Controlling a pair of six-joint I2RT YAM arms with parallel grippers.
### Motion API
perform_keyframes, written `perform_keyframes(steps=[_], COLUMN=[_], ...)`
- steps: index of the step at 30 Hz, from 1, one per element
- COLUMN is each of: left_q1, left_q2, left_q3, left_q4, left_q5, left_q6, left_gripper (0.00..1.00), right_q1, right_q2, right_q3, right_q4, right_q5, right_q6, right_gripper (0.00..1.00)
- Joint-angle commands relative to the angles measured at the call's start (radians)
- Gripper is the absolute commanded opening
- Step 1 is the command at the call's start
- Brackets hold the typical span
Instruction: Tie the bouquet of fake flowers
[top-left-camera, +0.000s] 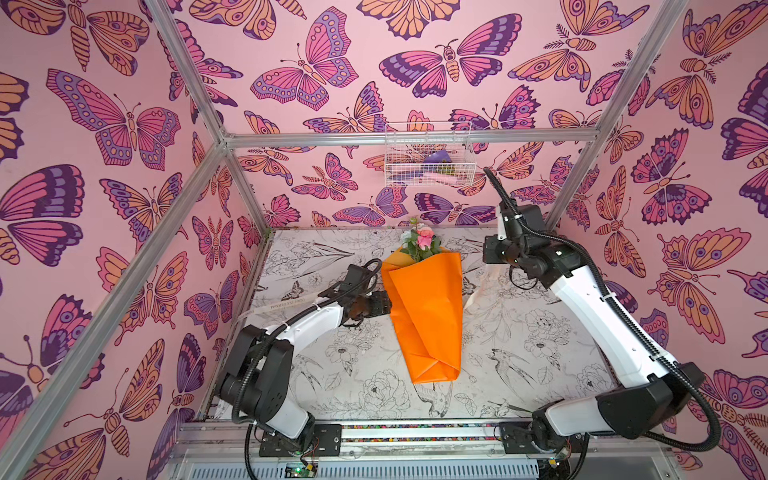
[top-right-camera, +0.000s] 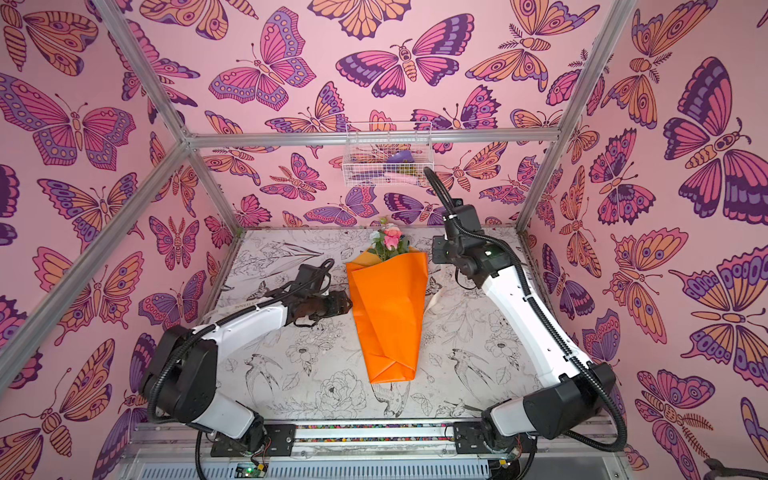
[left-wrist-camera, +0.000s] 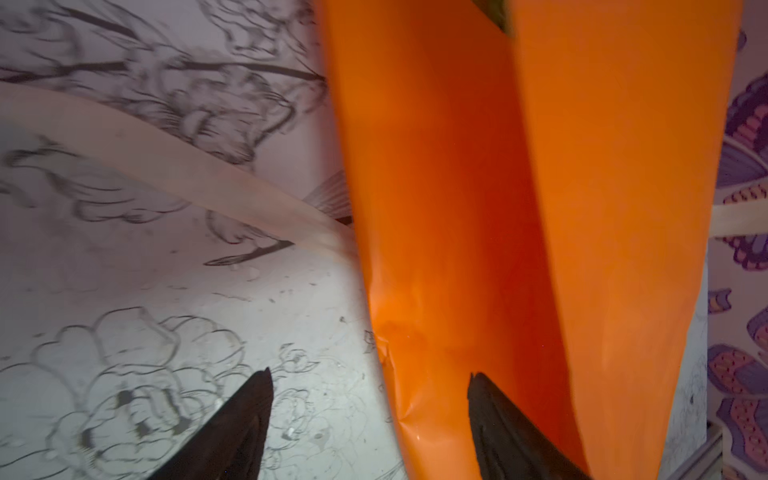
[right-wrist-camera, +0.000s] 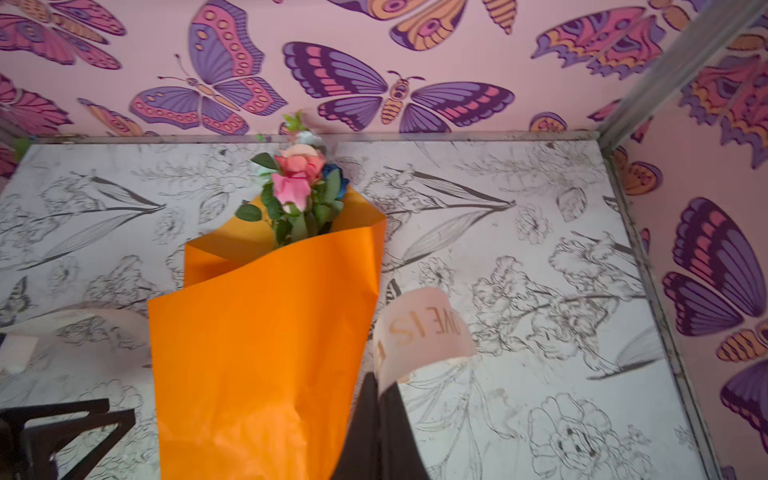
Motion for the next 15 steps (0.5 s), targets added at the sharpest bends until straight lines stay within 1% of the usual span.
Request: perform_keyframes(steps=[1,5,7,8,10,13,15], left_q1=[0.097,0.251,0.331,0.380,0.447,0.538,0.593], left_q2=[-0.047,-0.084,-0.090,-0.090,-0.075,-0.037,-0.013], left_q3=[-0.041,-0.077,-0.086,-0.087,-0.083,-0.060,-0.050], left_q4=[-0.016,-0.012,-0.005,0.001,0.017,0.018,0.018], left_q5=[-0.057,-0.144,-0.170,-0.175,-0.173,-0.166,-0.173], left_q6=[-0.071,-0.124,-0.141,-0.149,-0.160,-0.175,-0.205], left_gripper=[0.80,0.81,0.79,0.79,0.79,0.78,0.78], right_q1=[0.071,0.145,0.177,0.191,0.212,0.235,0.244], right_q2=[0.063,0.170,0.226,0.256,0.313,0.395,0.444], right_q3=[0.050,0.099,0.139,0.162,0.210,0.283,0.328], right_q4=[0.002,0.023,0.021,0.017,0.012,-0.001,-0.009], right_q5=[-0.012,-0.058,-0.067,-0.073,-0.083,-0.109,-0.129], right_q6=[-0.022,-0.011,-0.011,-0.012,-0.013,-0.016,-0.017], right_gripper=[0.00,0.00,0.00,0.00,0.00,0.00,0.00])
